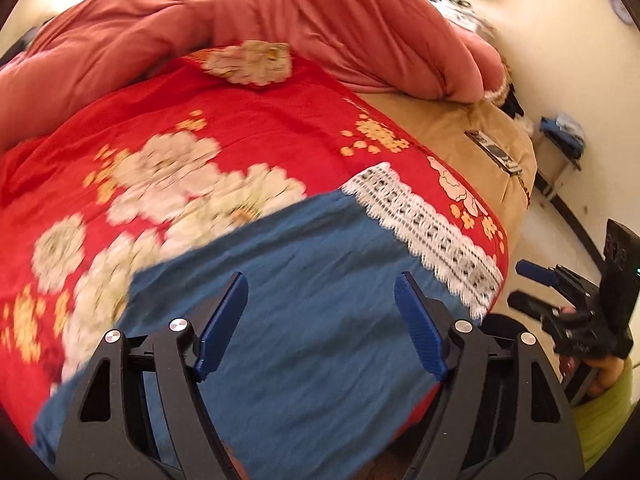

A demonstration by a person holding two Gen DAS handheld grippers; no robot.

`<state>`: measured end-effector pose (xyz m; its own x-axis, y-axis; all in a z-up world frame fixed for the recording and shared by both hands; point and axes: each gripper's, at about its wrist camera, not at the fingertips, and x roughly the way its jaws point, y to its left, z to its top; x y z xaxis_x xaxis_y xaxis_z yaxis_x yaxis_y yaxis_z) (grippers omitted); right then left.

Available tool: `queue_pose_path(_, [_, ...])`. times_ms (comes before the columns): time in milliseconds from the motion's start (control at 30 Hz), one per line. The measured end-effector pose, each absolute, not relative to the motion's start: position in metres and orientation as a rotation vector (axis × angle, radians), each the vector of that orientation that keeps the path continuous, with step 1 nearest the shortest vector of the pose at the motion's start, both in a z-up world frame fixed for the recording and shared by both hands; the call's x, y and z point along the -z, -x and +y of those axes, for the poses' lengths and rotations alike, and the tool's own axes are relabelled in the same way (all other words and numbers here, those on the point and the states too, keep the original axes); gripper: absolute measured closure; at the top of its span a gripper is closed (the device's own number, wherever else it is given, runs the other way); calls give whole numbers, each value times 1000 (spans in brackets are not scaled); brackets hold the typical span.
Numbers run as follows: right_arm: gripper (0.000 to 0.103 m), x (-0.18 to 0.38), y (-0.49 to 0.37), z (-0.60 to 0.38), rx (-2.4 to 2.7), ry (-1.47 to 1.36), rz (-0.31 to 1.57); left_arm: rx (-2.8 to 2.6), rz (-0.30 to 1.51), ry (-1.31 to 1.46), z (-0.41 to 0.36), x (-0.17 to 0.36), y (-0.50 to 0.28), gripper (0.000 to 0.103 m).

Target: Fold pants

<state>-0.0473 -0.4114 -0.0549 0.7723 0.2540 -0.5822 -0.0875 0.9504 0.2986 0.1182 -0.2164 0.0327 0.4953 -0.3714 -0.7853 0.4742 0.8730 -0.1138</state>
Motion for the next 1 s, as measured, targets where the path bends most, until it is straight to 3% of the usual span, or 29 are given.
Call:
queue_pose_path(300, [27,70,19,-409,-207,-316,748,548,1026,-253,-282,11,-211,35])
queue_pose_path(367, [42,74,15,-410,-205,-327,764,575,1046,-224,-286,15,-224,37])
queue_pose_path(500, [51,81,10,-408,-249,-349,785,644,1071,-229,-300,24,-242,47])
queue_pose_path(567, [60,79,13,-410,-264,-355,766,683,1097,-233,-305,32,-247,54])
queue_pose_path(667, [60,79,12,-414,-286,-383,762,751,1132,-181,-306,41,-255,63])
queue_pose_path(1000, [58,88,-7,-422,-355,-471,805,891,1147,8,-289,55,-260,64])
